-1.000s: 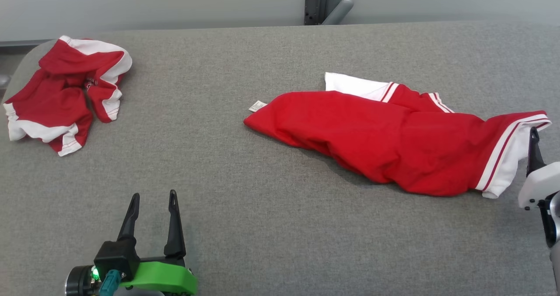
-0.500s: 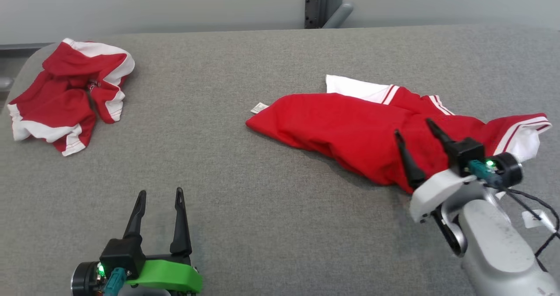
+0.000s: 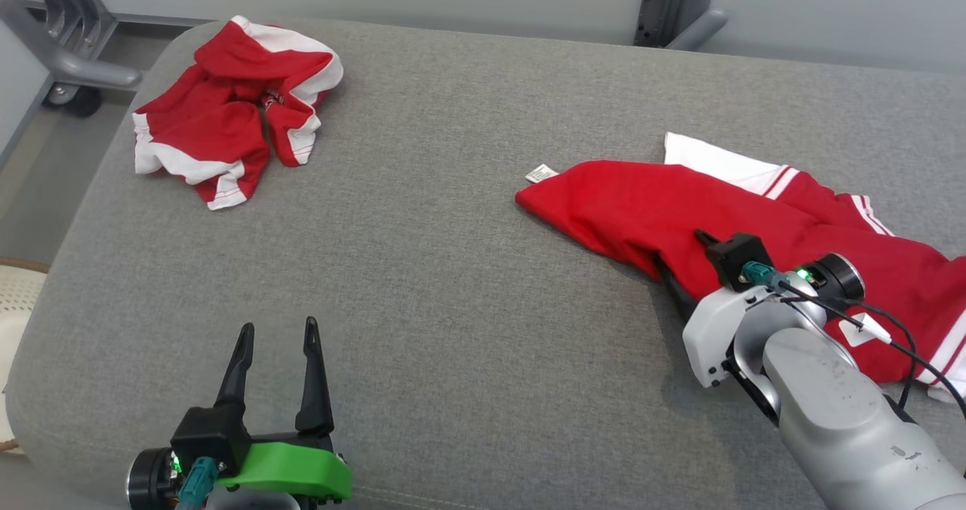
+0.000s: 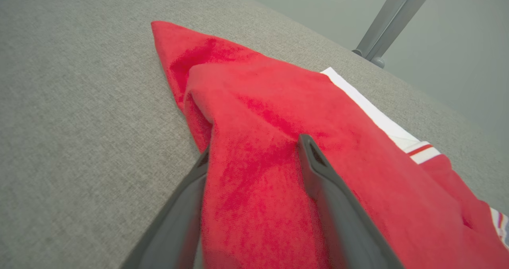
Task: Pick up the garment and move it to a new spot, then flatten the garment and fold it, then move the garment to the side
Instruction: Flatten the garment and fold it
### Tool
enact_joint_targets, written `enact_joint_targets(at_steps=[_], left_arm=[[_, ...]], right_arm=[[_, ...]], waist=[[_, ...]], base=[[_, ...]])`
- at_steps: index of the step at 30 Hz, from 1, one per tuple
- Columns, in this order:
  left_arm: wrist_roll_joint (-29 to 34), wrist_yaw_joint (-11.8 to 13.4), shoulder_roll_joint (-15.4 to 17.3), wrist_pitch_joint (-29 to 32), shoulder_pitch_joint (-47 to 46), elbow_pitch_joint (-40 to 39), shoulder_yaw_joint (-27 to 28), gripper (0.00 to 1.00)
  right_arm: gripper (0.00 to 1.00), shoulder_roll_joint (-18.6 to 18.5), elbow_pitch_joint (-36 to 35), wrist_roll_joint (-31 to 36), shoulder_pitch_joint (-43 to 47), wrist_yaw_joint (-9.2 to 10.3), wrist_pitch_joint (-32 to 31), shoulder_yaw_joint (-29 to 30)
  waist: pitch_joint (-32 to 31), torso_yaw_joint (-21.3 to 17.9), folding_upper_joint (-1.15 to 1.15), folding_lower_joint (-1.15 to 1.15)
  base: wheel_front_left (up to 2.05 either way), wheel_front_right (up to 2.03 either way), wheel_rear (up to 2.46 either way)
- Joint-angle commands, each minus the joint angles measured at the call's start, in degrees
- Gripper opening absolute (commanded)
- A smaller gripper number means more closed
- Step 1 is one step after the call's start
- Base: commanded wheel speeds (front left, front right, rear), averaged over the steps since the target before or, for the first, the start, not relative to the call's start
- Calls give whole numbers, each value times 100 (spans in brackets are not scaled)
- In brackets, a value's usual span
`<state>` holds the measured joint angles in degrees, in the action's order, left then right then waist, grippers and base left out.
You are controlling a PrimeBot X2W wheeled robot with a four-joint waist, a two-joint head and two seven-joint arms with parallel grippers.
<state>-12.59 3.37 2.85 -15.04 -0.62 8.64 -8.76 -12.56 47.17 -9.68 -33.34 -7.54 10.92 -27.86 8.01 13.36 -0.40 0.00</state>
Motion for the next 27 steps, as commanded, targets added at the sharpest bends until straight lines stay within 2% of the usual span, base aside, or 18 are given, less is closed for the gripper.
enact_joint_targets(at_steps=[1, 5, 9, 16, 23, 24, 27], left_arm=[[-44, 35, 7, -16, 26, -26, -2, 100], [-72, 81, 7, -16, 53, -46, -9, 100], [-78, 101, 7, -16, 69, -61, 9, 100], [-52, 94, 7, -16, 55, -88, 40, 100], [1, 53, 7, -16, 34, -75, 67, 100], [8, 48, 7, -16, 58, -67, 65, 100], [14, 30, 7, -16, 74, -71, 59, 100]], right_arm=[[0, 31, 196, 173, -137, 10, -15, 142], [0, 147, 343, 375, -367, 10, 176, 411], [0, 268, 189, 483, -527, 10, 331, 594], [0, 379, -99, 536, -511, 10, 400, 490], [0, 420, -1223, 334, -577, 10, 435, 582], [0, 353, -1628, 252, -511, 10, 431, 640], [0, 215, -2078, 114, -372, 10, 185, 607]], waist=[[26, 225, 40, 0], [13, 244, 40, 0], [-13, 158, 40, 0], [-7, -13, 40, 0], [-40, -121, 40, 0], [-66, -127, 40, 0], [-74, -108, 40, 0]], base=[[0, 0, 0], [0, 0, 0], [0, 0, 0], [0, 0, 0], [0, 0, 0], [0, 0, 0], [0, 0, 0]])
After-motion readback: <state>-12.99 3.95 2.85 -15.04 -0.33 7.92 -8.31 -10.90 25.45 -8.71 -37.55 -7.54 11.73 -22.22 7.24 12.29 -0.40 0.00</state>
